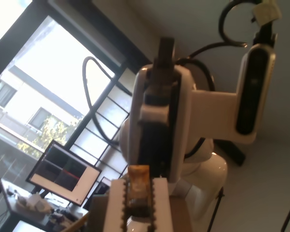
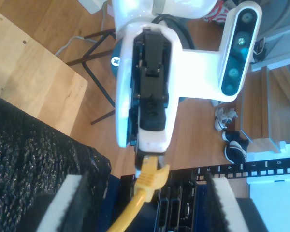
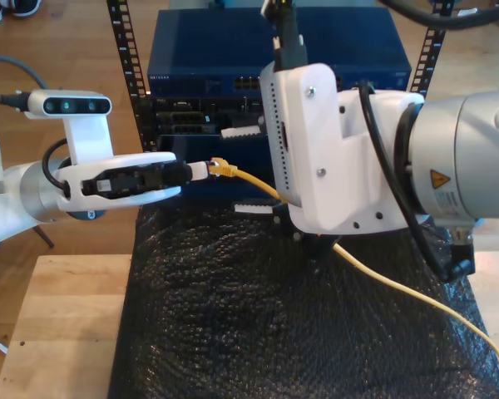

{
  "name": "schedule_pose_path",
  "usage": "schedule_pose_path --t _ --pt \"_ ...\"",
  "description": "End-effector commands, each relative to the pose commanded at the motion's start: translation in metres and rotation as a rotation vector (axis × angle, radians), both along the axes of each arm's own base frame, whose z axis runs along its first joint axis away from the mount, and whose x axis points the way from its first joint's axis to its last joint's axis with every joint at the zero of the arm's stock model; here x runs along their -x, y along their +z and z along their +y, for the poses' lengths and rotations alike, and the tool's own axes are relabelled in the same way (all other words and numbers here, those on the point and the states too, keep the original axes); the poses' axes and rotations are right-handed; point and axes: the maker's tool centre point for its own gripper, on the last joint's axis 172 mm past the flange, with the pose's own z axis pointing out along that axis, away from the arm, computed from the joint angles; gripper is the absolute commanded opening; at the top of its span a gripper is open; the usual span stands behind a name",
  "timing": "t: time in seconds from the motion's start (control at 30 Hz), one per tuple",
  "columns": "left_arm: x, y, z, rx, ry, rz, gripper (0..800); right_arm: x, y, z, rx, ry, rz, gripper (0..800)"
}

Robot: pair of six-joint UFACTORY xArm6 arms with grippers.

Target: Grab the cable and plug it in

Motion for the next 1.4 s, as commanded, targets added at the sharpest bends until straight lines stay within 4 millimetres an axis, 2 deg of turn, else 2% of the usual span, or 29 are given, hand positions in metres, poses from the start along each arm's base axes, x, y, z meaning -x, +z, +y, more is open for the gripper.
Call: schedule_pose_path --t 0.3,0.83,0.97,1.23,1.4 --pt "0.0 -0.001 0.0 0.002 -0.003 0.004 7 0.001 0.004 0.004 -0.012 0.002 -0.014 381" --pt "0.003 0.001 0.0 0.015 -0.016 0.009 11 0.002 -0.001 0.008 -0.007 0.011 -0.004 357" --pt "0.003 0.001 0.0 0.015 -0.018 0.007 14 0.003 -0.001 0.009 -0.007 0.013 -0.005 334" --pt "0.004 0.001 0.0 0.016 -0.019 0.007 14 0.005 0.0 0.011 -0.05 0.007 0.035 235" --pt "0.006 0.004 0.001 0.022 -0.027 0.003 14 0.004 -0.001 0.011 -0.049 0.008 0.035 235"
